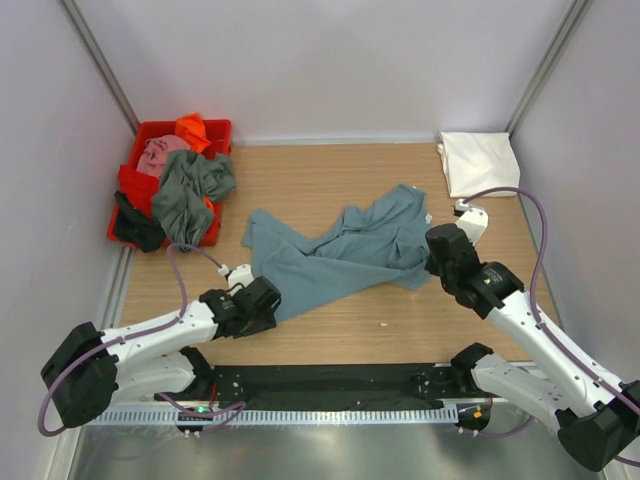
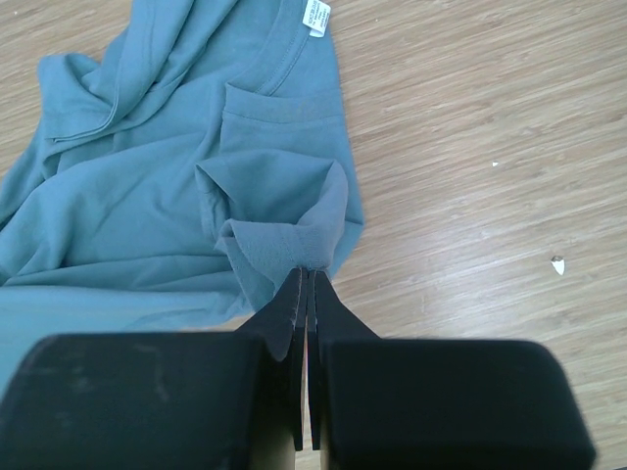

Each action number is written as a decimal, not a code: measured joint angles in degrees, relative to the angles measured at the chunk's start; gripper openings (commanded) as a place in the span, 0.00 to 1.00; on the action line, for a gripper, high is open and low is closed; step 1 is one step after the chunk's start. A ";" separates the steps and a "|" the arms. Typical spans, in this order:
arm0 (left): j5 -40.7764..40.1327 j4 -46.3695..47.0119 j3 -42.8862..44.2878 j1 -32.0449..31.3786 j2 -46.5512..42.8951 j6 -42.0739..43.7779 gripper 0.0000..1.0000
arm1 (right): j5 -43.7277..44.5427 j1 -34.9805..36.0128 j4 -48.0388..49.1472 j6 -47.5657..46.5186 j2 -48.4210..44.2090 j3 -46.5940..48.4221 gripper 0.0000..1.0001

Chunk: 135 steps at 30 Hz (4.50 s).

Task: Fold and stack the t-shirts
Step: Flatten the tshirt out

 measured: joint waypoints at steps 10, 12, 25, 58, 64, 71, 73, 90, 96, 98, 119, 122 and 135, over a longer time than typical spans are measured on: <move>-0.81 6.60 -0.09 0.00 2.56 -0.15 0.44 | -0.07 -0.02 0.39 -0.02 0.26 -0.63 0.01; -1.09 7.96 0.28 0.00 3.87 0.00 0.21 | -0.07 -0.02 0.44 -0.02 0.28 -0.76 0.01; -5.38 -8.79 21.70 -0.92 -1.51 7.08 0.00 | 1.01 -0.09 -3.63 -2.69 0.70 7.37 0.01; 1.36 -8.87 95.78 0.13 8.61 56.81 0.00 | 1.79 -2.51 17.51 -28.68 6.23 67.45 0.01; 3.04 -9.22 98.16 21.03 27.78 51.54 0.25 | 1.92 -3.23 21.05 -33.77 41.42 75.36 0.02; 9.03 -19.45 116.91 37.40 68.87 43.41 1.00 | -3.43 -5.14 7.87 -34.10 93.00 106.64 1.00; 10.19 -22.16 114.20 38.49 71.65 42.62 1.00 | -3.41 -5.44 5.92 -34.01 94.31 99.30 1.00; 11.13 -10.27 59.78 26.51 22.25 38.51 1.00 | -12.83 -7.06 21.57 -23.65 52.39 59.45 0.99; 10.58 -6.78 38.84 26.12 20.65 33.27 0.98 | -26.86 -8.98 20.79 -20.48 71.76 67.32 0.86; 10.47 -6.14 35.10 25.42 20.28 31.63 0.98 | -31.65 -10.19 19.21 -18.84 79.06 70.31 0.86; 7.15 -1.55 26.27 21.62 20.31 26.53 0.97 | -41.59 -26.99 25.46 -7.34 90.49 68.70 0.81; 6.86 -1.22 26.27 20.59 21.90 26.38 0.96 | -40.98 -27.50 25.49 -7.96 90.20 68.22 0.78; 5.09 -0.98 25.68 16.87 22.82 25.09 0.96 | -19.43 -27.26 13.20 -13.53 91.76 74.14 0.80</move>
